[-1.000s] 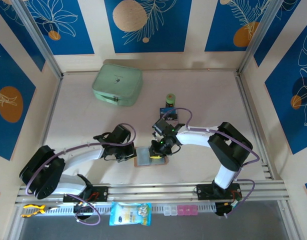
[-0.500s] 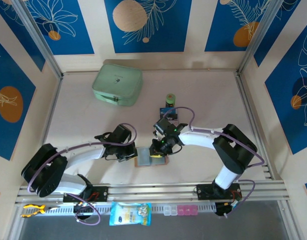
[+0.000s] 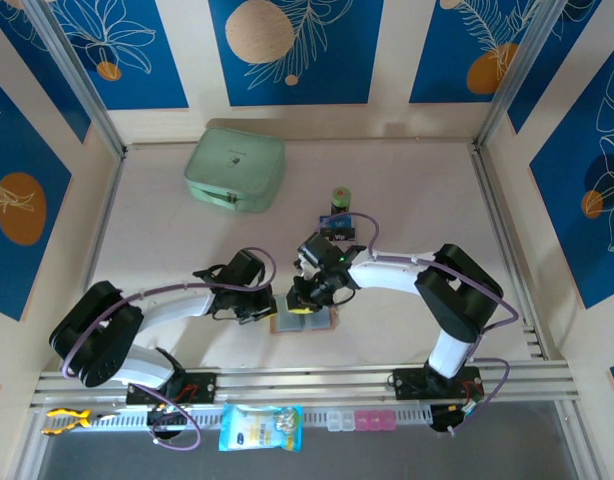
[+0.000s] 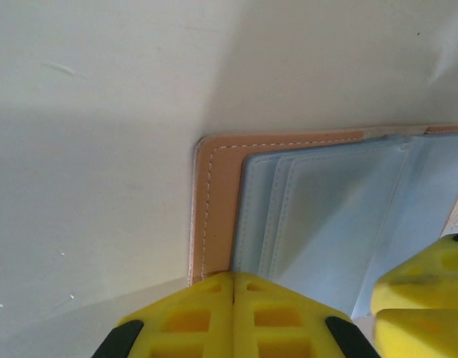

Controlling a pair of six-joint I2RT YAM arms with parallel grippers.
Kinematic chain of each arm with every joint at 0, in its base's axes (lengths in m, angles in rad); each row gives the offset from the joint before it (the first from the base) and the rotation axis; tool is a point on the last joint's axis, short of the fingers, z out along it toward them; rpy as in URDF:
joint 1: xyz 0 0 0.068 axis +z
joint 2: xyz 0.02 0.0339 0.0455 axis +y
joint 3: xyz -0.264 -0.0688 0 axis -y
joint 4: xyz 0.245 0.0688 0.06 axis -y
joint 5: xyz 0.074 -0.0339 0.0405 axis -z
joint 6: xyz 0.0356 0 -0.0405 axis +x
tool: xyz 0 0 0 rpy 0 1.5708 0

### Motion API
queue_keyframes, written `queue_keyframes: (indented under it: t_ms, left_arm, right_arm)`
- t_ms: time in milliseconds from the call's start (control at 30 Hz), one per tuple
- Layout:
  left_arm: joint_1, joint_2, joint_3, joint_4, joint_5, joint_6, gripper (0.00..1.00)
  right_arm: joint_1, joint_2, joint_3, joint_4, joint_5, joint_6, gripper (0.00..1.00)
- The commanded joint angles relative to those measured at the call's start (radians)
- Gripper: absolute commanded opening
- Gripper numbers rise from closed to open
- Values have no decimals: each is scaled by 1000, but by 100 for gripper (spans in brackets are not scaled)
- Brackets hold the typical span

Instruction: Take the credit cards out of the card holder

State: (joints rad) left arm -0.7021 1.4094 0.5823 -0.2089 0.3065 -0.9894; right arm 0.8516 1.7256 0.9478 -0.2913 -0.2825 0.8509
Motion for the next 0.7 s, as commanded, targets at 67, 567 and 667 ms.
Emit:
queue_keyframes:
  t_ms: [67,567,667]
  left_arm:
    - [8,3,-24,-35,-11,5,4]
    - [8,-2,-32,-52,-26,11,4]
    - [8,-5,-26,-60,-26,13,4]
  right_arm:
    - [7,37,22,-23,1,8,20]
    - [-25,-10,-45,-67,59,-14,19]
    - [-30,-21,-59,-54,52,-17,19]
